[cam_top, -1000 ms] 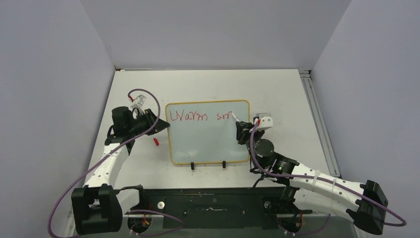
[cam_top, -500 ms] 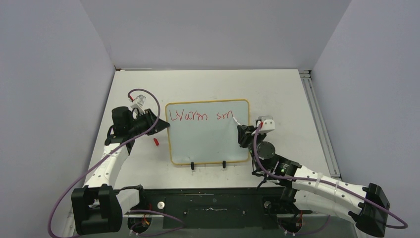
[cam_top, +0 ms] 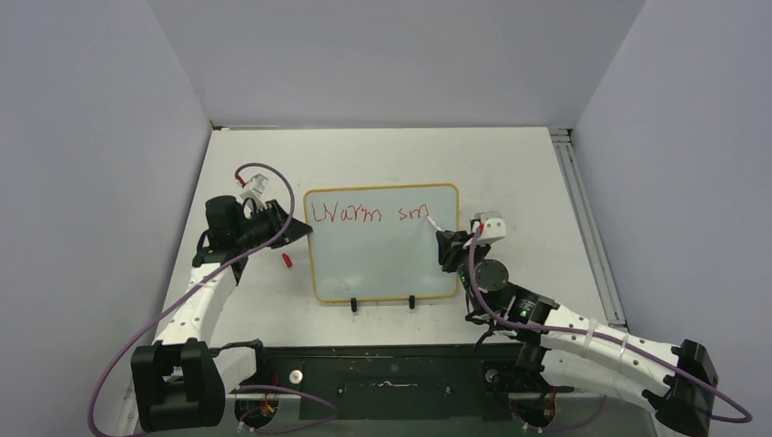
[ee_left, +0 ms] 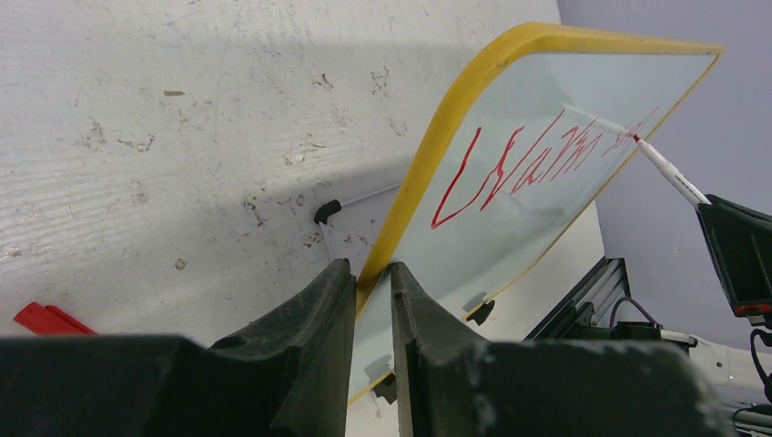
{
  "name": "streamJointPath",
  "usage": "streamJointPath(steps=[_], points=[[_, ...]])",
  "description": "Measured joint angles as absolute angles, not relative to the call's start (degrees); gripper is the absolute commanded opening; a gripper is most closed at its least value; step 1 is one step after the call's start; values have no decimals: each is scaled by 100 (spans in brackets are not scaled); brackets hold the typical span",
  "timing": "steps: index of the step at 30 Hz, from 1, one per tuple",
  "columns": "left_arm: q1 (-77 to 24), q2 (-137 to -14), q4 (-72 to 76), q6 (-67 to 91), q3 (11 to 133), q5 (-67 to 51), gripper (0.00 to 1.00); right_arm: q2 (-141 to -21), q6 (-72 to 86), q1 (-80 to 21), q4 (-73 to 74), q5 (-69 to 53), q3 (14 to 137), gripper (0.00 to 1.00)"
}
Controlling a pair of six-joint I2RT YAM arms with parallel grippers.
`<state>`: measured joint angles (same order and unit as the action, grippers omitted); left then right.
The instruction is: Write a sentence on the whiteboard
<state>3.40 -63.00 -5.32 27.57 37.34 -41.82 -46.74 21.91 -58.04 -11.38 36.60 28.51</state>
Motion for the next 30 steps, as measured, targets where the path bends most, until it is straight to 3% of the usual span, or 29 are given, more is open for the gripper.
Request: streamJointPath(steps=[30], points=[[340, -6300, -537, 2746, 3736, -4185, 19, -4724, 1962, -5732, -1046, 3745, 3205, 5]])
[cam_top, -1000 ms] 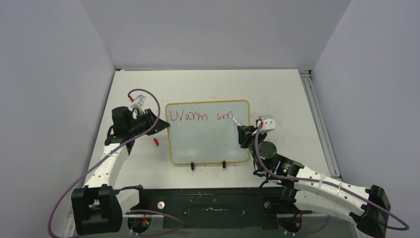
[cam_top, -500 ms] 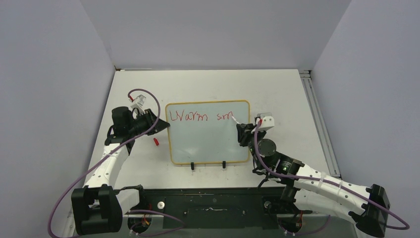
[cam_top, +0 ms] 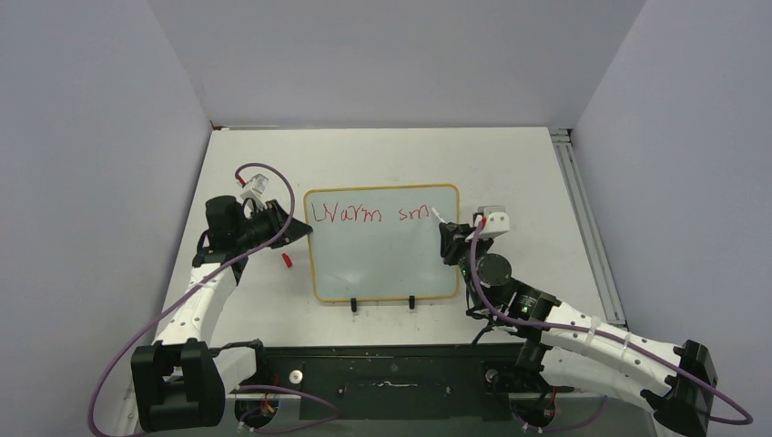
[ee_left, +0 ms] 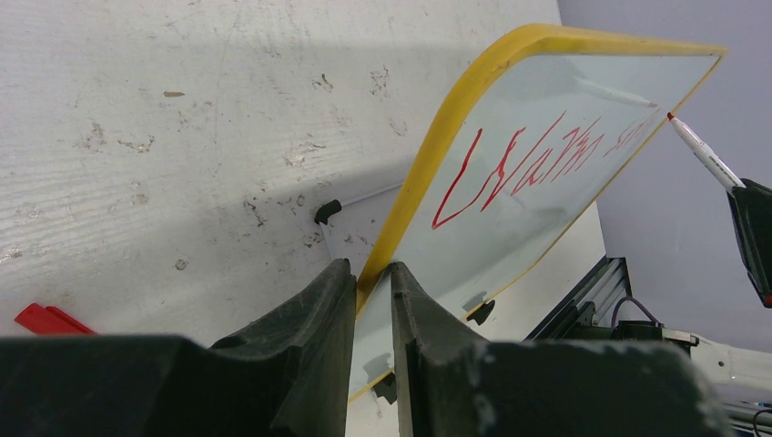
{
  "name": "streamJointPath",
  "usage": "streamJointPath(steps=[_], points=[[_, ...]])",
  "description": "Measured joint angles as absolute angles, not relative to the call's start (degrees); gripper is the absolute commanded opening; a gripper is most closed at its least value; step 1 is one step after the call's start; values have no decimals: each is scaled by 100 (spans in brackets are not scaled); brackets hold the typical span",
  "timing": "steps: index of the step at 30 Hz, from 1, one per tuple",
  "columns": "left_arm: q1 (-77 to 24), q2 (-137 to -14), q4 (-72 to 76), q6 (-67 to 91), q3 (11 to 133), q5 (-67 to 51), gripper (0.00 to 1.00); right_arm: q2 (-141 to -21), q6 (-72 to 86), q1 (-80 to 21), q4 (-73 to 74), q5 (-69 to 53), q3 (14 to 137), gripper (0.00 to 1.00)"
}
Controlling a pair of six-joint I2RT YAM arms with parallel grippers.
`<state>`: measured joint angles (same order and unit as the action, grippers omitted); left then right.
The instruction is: Write a sentence on the whiteboard
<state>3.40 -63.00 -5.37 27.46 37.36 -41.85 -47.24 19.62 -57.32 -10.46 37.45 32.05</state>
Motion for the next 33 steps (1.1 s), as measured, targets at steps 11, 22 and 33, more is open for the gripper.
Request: streamJointPath(steps=[11, 22, 33], points=[[340, -6300, -537, 2718, 3736, -4185, 19, -4731, 1953, -5649, -1041, 3833, 3205, 5], [340, -6300, -539, 2716, 3743, -4185, 19, -4733, 2067, -5627, -871, 3839, 3205, 5], [340, -6294, -541, 2709, 3743, -4185, 19, -4569, 2357, -5627, -508, 3833, 3194, 5]])
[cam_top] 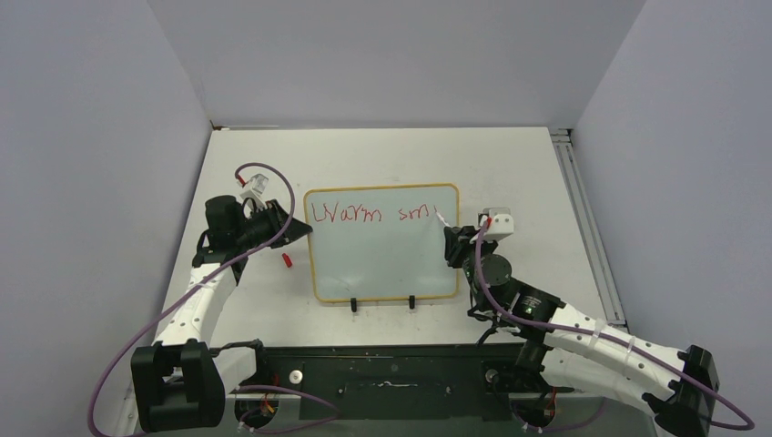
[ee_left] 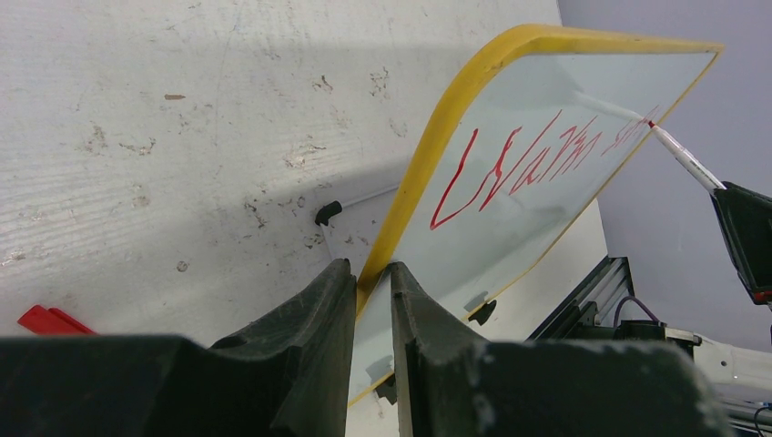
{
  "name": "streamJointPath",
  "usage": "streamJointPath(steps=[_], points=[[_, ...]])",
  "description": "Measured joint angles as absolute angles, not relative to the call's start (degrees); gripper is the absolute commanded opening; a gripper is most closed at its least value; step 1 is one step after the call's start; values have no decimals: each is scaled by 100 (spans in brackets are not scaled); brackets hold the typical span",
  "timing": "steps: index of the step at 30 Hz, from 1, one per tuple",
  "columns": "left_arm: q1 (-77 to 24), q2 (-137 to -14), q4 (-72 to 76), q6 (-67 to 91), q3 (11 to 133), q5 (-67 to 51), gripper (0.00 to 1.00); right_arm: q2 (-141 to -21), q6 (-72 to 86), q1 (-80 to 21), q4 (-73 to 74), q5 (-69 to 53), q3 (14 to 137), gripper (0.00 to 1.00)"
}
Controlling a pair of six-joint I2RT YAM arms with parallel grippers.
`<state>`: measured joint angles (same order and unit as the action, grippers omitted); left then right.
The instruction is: Write a sentence on the whiteboard
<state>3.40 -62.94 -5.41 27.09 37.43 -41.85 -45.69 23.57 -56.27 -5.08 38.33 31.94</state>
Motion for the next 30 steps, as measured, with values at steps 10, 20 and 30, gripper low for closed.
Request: streamJointPath(steps=[10, 20, 30], points=[[340, -6276, -541, 2679, 3745, -4182, 19, -4552, 2539, -5627, -360, 3806, 3173, 5], [340, -6265, -541, 2679, 3745, -4182, 19, -4528, 2626, -5627, -259, 3756, 3168, 5], [331, -6263, -539, 2679, 3745, -4185, 19, -4355, 2405, -5627, -290, 3704, 3170, 5]])
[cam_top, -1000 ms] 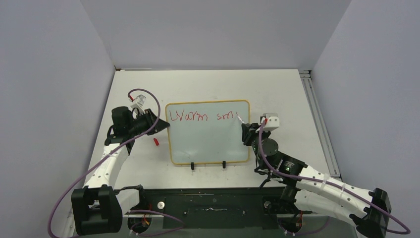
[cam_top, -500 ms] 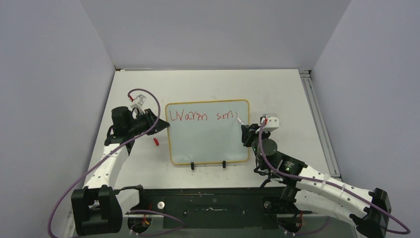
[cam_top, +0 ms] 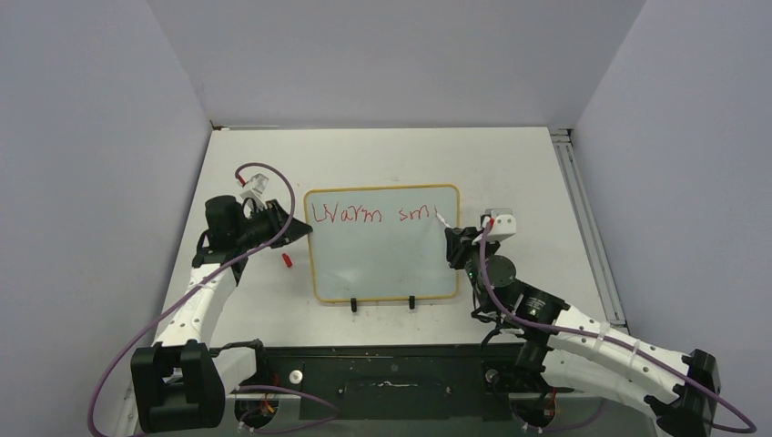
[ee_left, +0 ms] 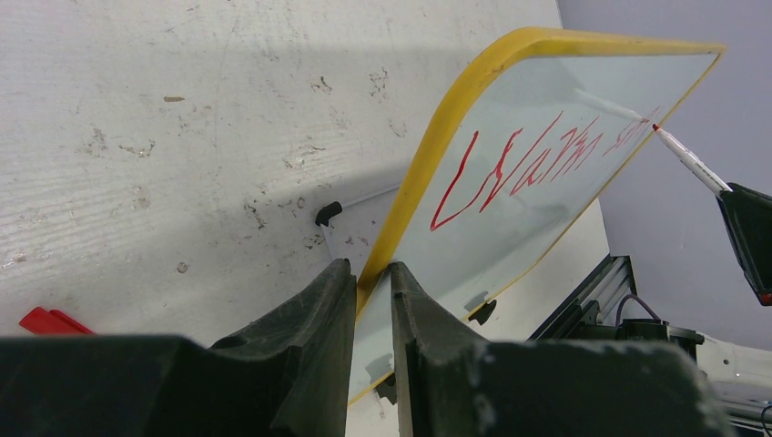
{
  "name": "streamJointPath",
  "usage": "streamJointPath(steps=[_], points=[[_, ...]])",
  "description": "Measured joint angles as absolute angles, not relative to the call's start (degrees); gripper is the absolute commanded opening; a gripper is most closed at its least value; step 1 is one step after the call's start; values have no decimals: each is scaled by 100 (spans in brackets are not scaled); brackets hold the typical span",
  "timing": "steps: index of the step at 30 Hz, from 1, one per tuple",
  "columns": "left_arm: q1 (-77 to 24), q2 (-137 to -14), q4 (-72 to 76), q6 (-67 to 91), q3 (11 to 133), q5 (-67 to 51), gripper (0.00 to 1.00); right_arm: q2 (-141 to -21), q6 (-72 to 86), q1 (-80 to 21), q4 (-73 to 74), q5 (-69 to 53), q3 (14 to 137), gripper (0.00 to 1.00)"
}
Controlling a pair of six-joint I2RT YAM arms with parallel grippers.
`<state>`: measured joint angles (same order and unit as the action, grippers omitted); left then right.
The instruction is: Write a sentence on the whiteboard
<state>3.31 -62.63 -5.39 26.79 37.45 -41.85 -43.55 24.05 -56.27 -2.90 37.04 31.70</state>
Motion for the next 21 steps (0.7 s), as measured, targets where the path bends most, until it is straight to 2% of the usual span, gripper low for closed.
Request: streamJointPath(steps=[21], points=[[331, -6263, -539, 2679, 3745, -4185, 19, -4713, 1876, -5627, -1160, 3736, 3282, 5]])
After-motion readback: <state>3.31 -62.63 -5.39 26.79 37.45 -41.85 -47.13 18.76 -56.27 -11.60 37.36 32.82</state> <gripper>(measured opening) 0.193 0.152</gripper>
